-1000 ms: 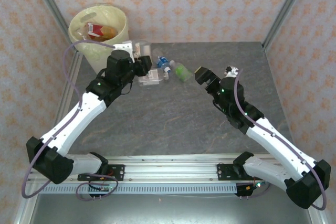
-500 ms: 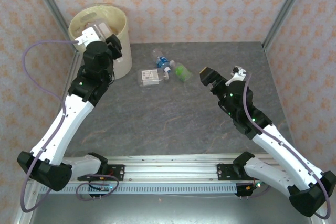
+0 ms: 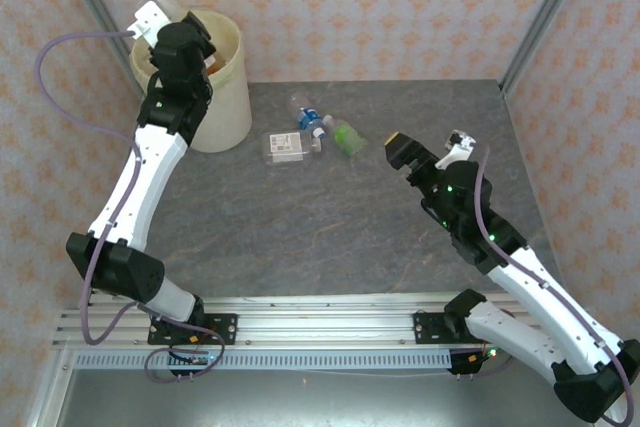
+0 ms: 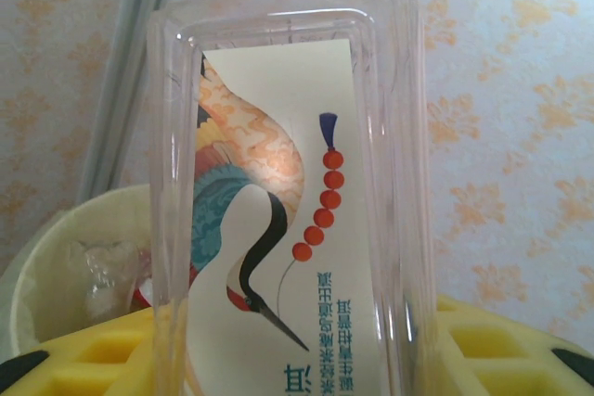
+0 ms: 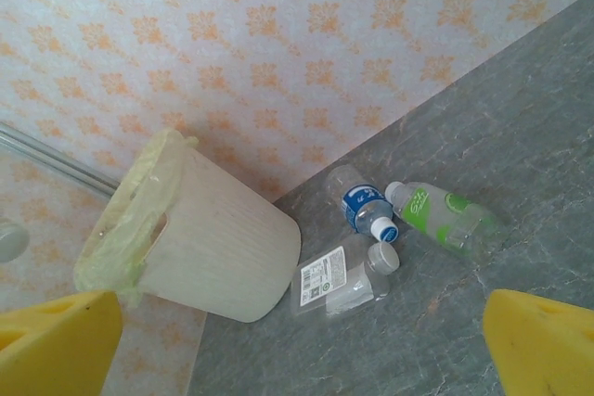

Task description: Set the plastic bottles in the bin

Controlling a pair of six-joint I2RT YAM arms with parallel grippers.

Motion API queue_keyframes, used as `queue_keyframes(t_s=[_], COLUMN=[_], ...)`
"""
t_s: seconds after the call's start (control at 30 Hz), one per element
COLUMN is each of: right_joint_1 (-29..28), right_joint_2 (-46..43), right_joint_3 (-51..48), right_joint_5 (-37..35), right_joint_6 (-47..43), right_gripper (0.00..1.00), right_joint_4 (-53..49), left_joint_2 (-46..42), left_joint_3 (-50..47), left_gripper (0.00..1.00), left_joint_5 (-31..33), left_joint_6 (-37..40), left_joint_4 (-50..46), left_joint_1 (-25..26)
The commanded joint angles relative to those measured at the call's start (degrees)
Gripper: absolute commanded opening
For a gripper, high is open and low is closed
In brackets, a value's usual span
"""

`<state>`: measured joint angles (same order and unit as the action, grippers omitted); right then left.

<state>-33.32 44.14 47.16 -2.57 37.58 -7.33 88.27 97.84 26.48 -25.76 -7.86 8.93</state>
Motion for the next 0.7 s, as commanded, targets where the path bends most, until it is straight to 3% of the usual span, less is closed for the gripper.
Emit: queue_keyframes(t_s=[0.0, 0.17, 0.53, 0.67], right_joint_1=[0.4, 0.4, 0.4, 0.4], right_joint_2=[-1.5, -1.7, -2.5, -3.1], right_joint_3=[-1.1, -0.7, -0.8, -0.6], right_joint_5=[0.5, 1.3, 0.8, 0.7], right_joint_6=[-0.1, 0.0, 0.2, -0.1], right_gripper=[1.00, 1.00, 0.99, 0.99], right_joint_4=[-1.7, -3.1, -5.4, -6.6], left_joint_2=[1.5, 7.6, 20.6, 26.2], left_joint_3=[3.5, 9.1, 24.1, 28.6], left_gripper=[0.45, 0.45, 0.49, 0.53], left_joint_5=[1.5, 0.8, 12.6, 11.6], left_joint_6=[-6.1, -15.9, -34.0, -37.0], left_joint_4=[0.3, -3.2, -17.9, -20.1], left_joint_1=[-1.8, -3.8, -4.5, -5.5])
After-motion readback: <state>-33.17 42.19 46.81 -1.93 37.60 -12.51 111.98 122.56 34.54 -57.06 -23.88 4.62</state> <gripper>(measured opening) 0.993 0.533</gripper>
